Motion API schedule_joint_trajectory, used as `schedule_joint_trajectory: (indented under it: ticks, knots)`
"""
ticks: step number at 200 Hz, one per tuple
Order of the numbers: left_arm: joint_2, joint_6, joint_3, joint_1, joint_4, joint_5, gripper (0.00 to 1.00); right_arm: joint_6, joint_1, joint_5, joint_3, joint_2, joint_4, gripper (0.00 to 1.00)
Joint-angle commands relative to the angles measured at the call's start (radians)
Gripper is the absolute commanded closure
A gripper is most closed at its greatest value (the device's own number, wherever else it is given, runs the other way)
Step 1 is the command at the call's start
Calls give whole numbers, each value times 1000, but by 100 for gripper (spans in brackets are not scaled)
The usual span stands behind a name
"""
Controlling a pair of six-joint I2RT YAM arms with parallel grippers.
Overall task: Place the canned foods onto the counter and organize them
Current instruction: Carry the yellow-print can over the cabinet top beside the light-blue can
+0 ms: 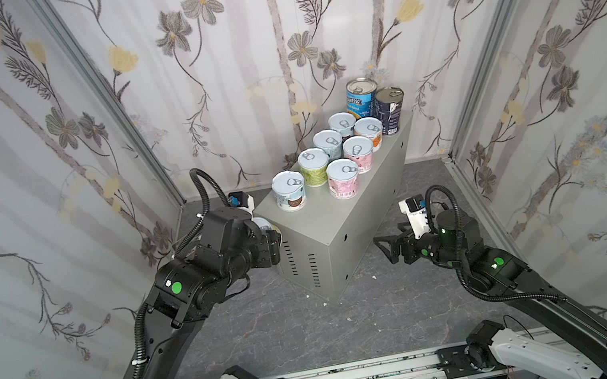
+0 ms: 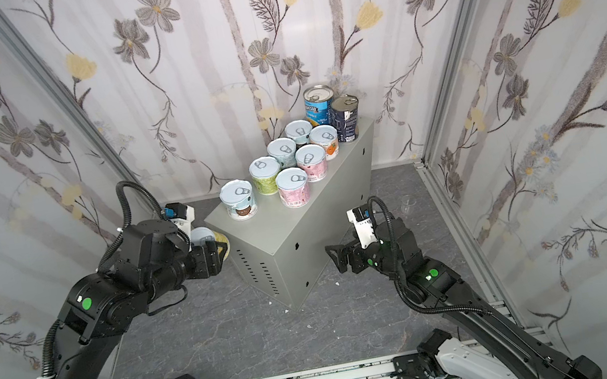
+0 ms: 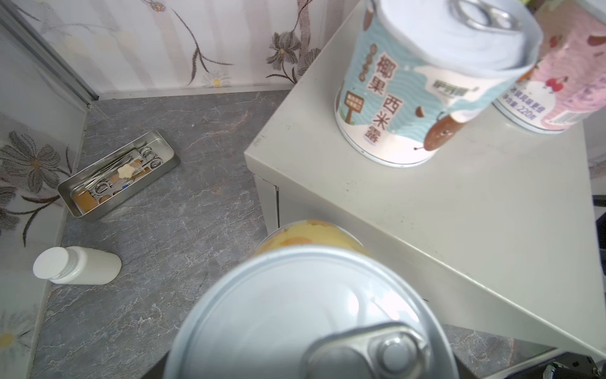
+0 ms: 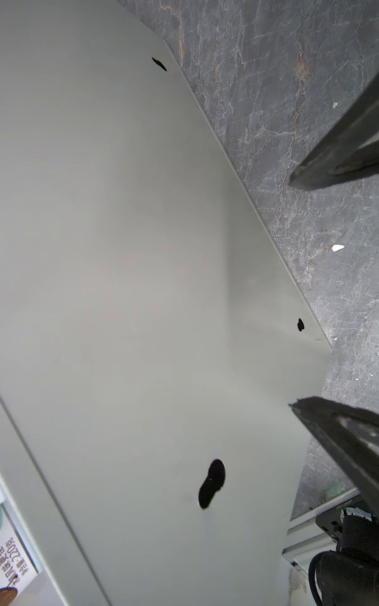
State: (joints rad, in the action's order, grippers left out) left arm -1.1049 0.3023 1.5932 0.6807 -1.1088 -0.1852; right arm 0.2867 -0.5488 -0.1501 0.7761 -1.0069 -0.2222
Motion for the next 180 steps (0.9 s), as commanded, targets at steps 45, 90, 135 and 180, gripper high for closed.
schedule_joint_trajectory:
  ticks: [45, 90, 135, 180]
  knots:
    - [-73, 61, 181, 212, -80, -77, 51, -3, 0, 23, 6, 4, 19, 1]
    - [-221, 13, 372, 271, -129, -82, 52, -2, 0, 32, -7, 24, 21, 1]
    - [-362, -15, 546, 275, -159, -108, 51, -6, 1, 46, -15, 58, 12, 1]
    - [-470, 6, 649, 277, -158, -112, 51, -21, 1, 52, -61, 73, 9, 0]
